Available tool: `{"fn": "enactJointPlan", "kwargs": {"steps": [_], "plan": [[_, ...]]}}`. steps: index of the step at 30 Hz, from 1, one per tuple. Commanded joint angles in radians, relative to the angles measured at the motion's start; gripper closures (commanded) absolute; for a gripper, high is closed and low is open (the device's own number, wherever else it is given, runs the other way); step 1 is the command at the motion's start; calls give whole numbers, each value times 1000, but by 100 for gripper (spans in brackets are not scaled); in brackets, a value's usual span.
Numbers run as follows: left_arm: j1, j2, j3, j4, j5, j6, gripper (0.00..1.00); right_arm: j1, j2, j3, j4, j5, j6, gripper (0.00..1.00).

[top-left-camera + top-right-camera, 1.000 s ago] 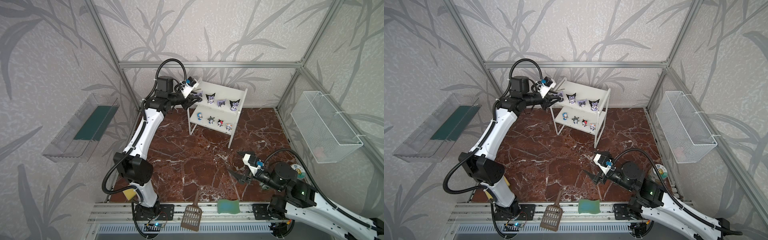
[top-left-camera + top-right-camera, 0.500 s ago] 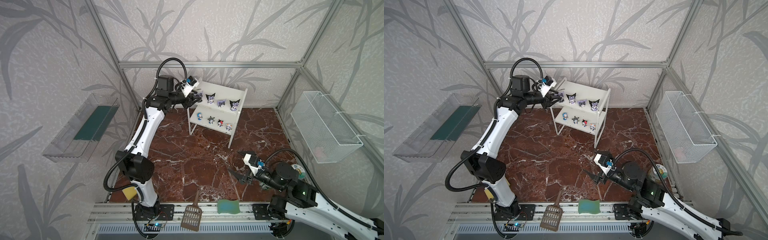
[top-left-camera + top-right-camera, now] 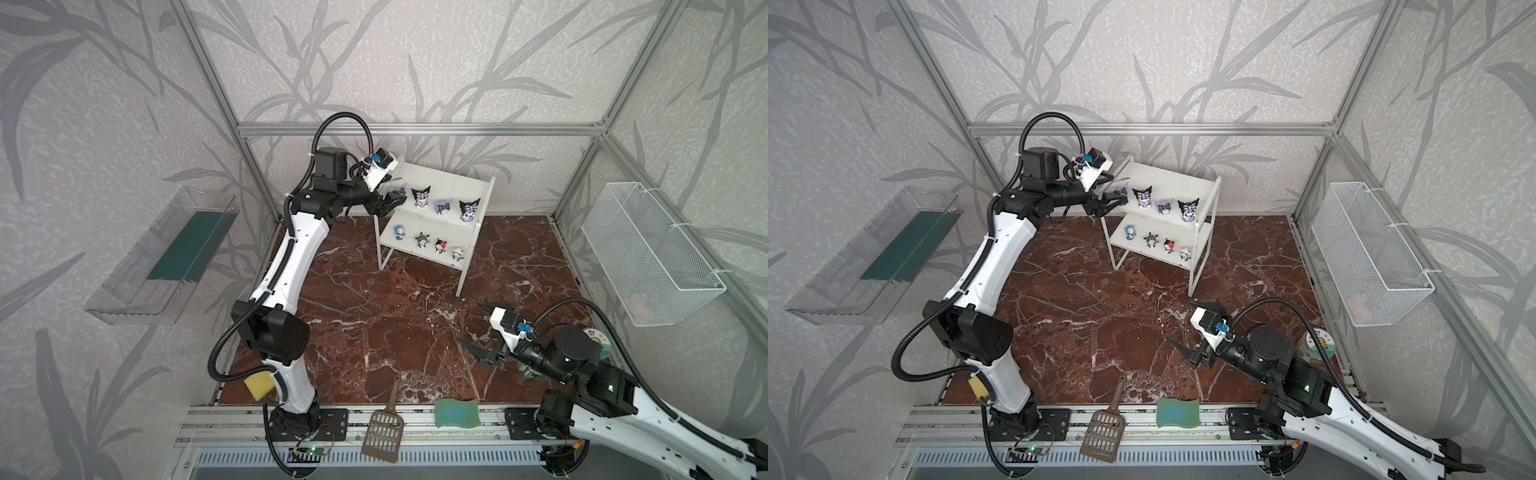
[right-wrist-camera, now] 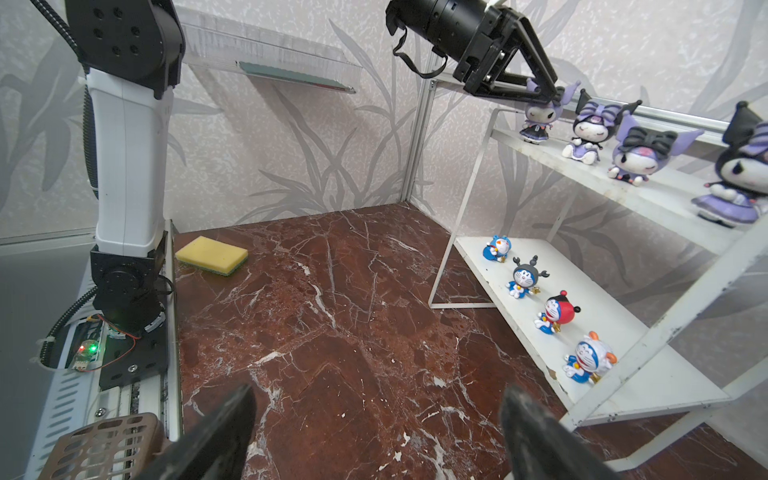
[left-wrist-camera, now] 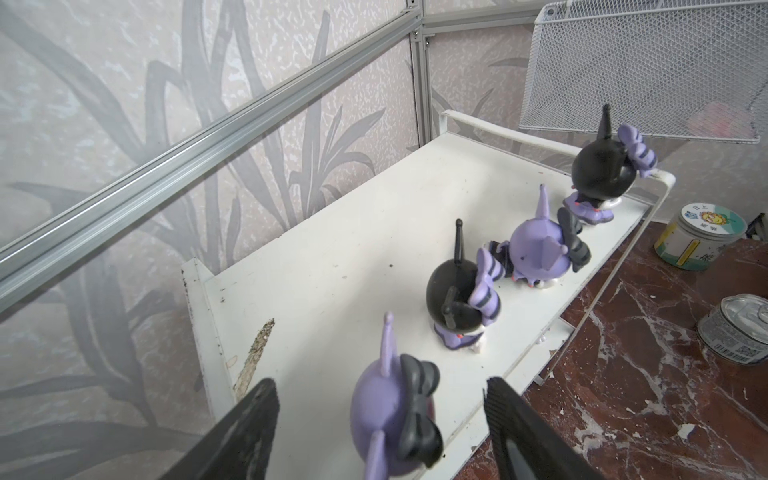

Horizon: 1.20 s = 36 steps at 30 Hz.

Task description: Place and organize the plastic toys onto the shelf

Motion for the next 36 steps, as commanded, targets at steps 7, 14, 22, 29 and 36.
{"fn": "enactJointPlan", "kwargs": {"steps": [7,14,22,29,36], "plan": [[39,-284,-295,133,-121,-73,1,-55,166,110,-253,502,228,5],[43,-666,-925,506,-483,-339,1,-467,262,70,-355,380,465,3],[42,-832,-1334,678,-1117,-525,1,-699,504,19,-90,389,313,1],[43,-718,-1477,721,-1381,-612,1,-747,770,-90,521,377,146,1],[43,-620,-1747,1207,-1339,-479,1,-769,980,-86,744,348,39,1]]}}
